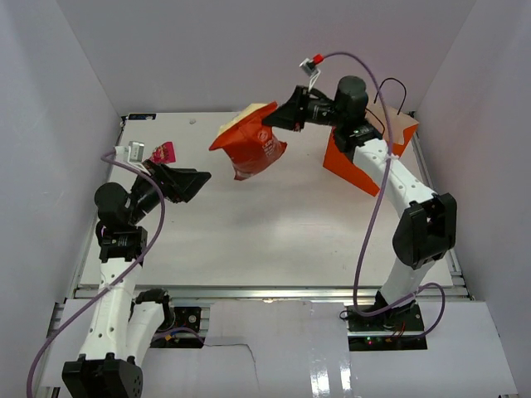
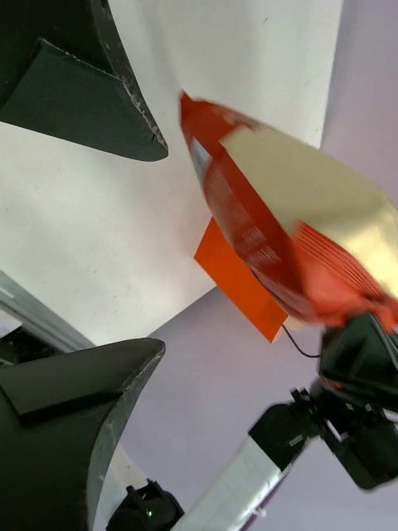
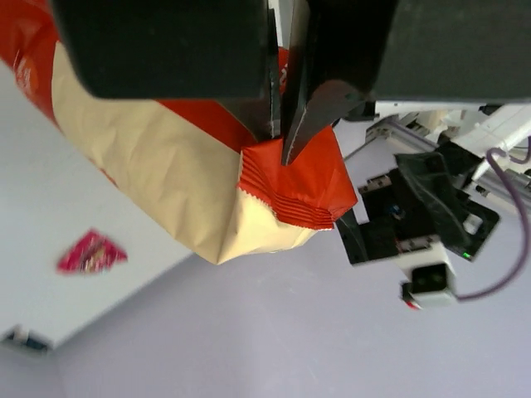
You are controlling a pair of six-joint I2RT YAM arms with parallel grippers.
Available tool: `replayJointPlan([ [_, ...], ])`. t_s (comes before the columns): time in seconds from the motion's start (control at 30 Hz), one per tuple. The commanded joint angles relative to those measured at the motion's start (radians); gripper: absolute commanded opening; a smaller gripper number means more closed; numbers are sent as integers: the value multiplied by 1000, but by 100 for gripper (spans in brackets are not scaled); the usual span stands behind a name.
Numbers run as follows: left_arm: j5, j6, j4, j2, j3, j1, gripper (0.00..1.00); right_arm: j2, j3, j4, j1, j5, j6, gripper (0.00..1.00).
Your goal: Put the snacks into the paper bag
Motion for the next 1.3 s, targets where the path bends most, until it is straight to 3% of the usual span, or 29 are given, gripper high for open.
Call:
replayJointPlan([
  [0.0, -83, 116, -133, -32, 39, 0, 98, -108, 182, 223, -59, -101, 85, 8],
  [0.2, -82, 88, -101, -55, -26, 0, 98, -64, 503, 228, -279, 18, 192, 8],
  [0.3, -88, 79, -91, -72, -59, -1, 98, -70, 579, 216, -387, 87, 197, 8],
  [0.53, -91, 74, -78, -83, -107, 0, 98, -116, 564, 193, -569, 320, 184, 8],
  [0.87, -97, 79, -92, -110, -139, 0, 98, -160, 440, 137, -590, 518, 108, 8],
  [1.27, -97, 79, -113, -129, -147, 0, 98, -162, 322, 144, -590, 540, 89, 8],
])
